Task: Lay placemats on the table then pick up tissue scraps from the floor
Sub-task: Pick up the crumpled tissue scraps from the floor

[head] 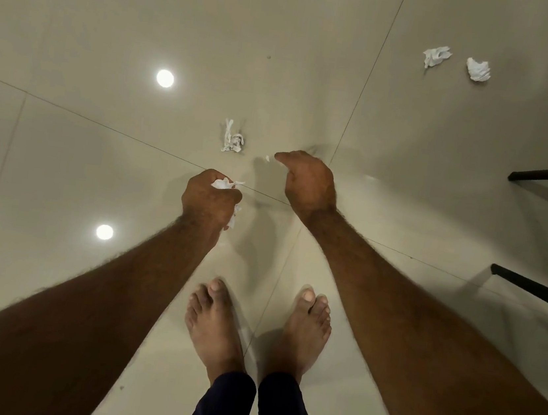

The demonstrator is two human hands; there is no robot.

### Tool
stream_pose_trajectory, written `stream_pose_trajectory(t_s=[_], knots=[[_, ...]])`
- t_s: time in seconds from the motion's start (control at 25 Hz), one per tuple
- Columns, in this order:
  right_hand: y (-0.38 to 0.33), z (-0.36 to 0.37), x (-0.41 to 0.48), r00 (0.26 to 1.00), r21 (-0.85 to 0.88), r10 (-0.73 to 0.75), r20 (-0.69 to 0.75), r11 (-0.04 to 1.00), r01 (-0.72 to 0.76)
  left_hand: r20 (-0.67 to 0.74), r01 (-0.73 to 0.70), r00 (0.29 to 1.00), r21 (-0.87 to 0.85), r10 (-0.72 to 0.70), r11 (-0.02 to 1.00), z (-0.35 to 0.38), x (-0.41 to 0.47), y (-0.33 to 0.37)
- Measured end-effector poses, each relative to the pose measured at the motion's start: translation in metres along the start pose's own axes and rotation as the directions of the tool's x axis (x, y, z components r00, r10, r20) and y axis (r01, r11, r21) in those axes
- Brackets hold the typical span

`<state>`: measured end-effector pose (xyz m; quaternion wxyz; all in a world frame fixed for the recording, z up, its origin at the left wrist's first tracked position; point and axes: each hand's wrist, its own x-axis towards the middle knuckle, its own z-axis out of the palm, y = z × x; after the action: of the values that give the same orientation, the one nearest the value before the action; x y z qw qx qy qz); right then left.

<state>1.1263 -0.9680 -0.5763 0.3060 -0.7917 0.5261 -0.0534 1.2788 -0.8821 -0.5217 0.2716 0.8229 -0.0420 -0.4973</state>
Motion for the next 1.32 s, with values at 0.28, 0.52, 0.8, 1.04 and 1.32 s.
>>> stream_pose_trajectory(t_s=[0.28, 0.52, 0.8, 1.04, 1.32], knots=[[-0.075, 0.035, 0.049, 0.994, -0.068, 0.063, 0.095, 0.996, -0.056, -0.043, -0.013, 0.999, -0.003, 0.013, 1.000, -0.046, 0.019, 0.001], [-0.093, 0.074, 0.066, 0.984, -0.306, -0.005, 0.179, 0.950, 0.061, -0.061, -0.009, 0.998, -0.037, 0.006, 0.999, -0.067, 0.037, -0.001], [-0.081, 0.063, 0.066, 0.970, -0.170, -0.023, 0.241, 0.983, 0.066, 0.025, 0.028, 0.999, -0.174, -0.024, 0.984, -0.061, 0.045, -0.002], [-0.076, 0.021, 0.025, 0.934, 0.641, 0.355, 0.047, 0.706, -0.301, 0.186, 0.094, 0.982, -0.472, -0.005, 0.877, -0.030, 0.029, 0.011], [-0.076, -0.034, -0.012, 0.855, 0.763, 0.496, 0.149, 0.492, -0.419, 0.274, 0.182, 0.961, -0.593, -0.016, 0.785, 0.008, -0.016, 0.032]])
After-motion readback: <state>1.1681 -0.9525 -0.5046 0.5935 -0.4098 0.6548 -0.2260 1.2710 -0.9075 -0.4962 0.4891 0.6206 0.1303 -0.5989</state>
